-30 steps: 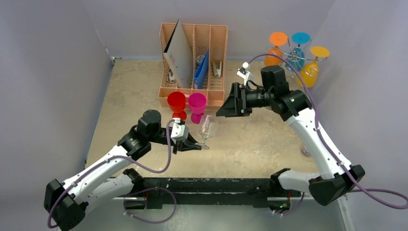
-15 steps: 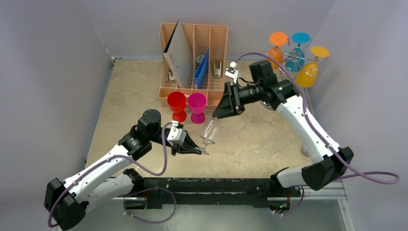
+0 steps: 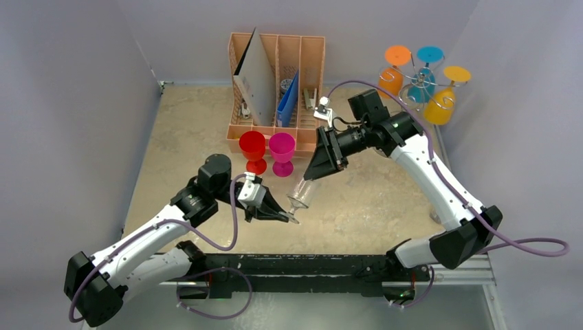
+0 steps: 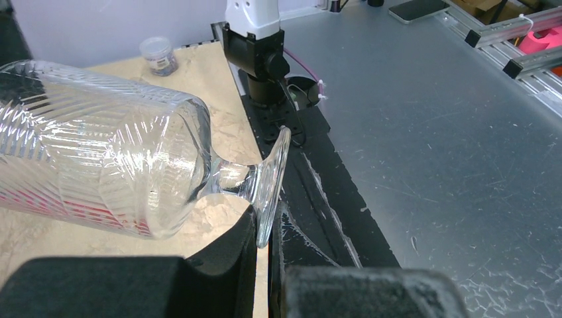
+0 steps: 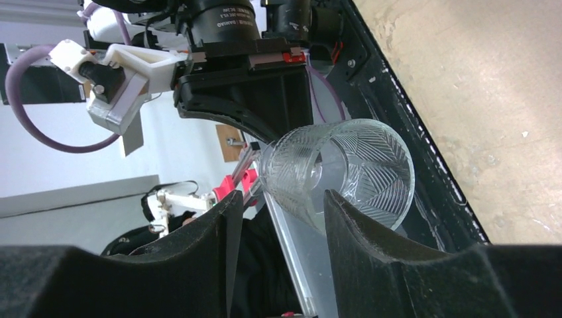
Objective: Take the wine glass off the wine glass rack
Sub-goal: Place the wine glass at the center of the board.
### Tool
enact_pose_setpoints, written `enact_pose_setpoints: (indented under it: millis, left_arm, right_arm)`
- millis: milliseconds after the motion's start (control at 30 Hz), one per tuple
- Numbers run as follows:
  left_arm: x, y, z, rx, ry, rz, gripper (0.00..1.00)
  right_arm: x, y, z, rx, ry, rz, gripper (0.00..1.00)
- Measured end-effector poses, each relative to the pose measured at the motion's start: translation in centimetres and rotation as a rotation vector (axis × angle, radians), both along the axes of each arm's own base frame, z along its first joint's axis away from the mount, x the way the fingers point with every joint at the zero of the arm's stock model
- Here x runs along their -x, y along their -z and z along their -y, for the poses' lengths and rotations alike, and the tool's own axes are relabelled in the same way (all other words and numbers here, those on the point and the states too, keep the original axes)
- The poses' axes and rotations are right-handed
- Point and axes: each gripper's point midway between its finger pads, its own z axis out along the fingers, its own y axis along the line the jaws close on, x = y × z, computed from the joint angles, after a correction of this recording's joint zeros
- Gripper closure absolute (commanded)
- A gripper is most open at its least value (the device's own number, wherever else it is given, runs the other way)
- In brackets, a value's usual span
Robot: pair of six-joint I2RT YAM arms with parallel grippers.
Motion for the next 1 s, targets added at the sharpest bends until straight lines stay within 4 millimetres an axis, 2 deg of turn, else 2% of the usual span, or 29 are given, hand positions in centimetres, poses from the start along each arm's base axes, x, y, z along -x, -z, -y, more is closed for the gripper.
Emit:
enact_pose_setpoints:
  millis: [133,300,533,867,1000]
  left_arm:
    - [-0.1,-0.7,0.1,0.012,0.006,0.020,1.00]
    - [0.1,-1.5,0.1,0.027,0.021,0.037,1.00]
    - [0.5,-1.5,0.0,0.029,0.053,0.044,1.00]
    - [0.7,-1.8,-0.1,0.039,0.070,0.064,1.00]
    - [0.8,-1.8,-0.1,0.040,0.075,0.064,1.00]
  right_arm:
    - [0.5,0.0,0.0,0.014,-0.020,-0.003,0.48]
    - [1.0,-1.0,-0.1,-0.023,-0.058,0.000,0.52]
    - [2.1,-1.1,-0.7,-0.042,-0.112,-0.016,0.65]
    - [2.6,-1.6,-1.2,-0.075,-0.146,-0.014,0.64]
    - [3.1,-1.5,-1.4,-0.068,-0.161,-0.009,0.78]
